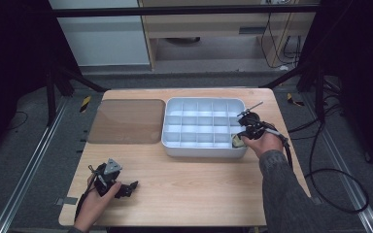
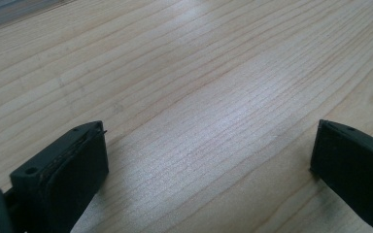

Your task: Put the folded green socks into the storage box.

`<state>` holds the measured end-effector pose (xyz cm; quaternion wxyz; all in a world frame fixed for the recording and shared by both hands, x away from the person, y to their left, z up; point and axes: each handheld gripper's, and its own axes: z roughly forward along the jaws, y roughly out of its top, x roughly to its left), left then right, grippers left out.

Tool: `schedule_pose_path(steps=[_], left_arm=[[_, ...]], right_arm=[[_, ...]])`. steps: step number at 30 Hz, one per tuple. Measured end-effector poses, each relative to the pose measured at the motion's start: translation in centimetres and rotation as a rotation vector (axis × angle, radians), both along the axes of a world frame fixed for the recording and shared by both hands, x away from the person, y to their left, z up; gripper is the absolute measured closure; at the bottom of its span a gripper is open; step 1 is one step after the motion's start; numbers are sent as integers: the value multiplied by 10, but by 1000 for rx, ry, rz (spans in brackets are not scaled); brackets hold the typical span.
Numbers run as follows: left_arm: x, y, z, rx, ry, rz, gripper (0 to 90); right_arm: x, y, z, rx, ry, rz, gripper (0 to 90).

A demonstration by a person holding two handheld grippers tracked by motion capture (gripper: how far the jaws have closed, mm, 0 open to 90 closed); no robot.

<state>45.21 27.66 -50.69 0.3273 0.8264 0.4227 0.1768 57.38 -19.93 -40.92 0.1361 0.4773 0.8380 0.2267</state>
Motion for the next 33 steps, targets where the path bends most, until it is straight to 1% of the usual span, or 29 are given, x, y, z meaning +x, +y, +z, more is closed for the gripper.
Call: schedule_pose_path(steps=[4, 7, 10, 14, 17, 21, 26, 30, 32, 33], left_arm=[[0, 0, 0, 0, -2, -4, 0], [-1, 0, 0, 1, -4, -7, 0], [-1, 0, 0, 2, -3, -8, 0], [0, 0, 0, 3, -3, -9, 0], [0, 0, 0, 3, -4, -9, 0], [-1, 0, 0, 1, -5, -10, 0], [-1, 0, 0, 2, -4, -11, 0], [0, 0, 0, 2, -4, -12, 0], [-1, 0, 0, 2, -4, -12, 0], [0, 0, 0, 2, -4, -12, 0]], right_arm=[[-3, 0, 4, 22, -31, -5, 900], [-5, 0, 7, 42, -64, -12, 900], [-6, 0, 10, 60, -84, -14, 900], [-7, 0, 14, 90, -104, -19, 900], [-9, 1, 18, 101, -119, -16, 900], [-14, 2, 24, 130, -142, -16, 900], [-17, 3, 27, 139, -155, -14, 900], [-18, 3, 30, 155, -171, -9, 798], [-20, 4, 32, 165, -186, -3, 704], [-22, 6, 34, 161, -195, -5, 660]])
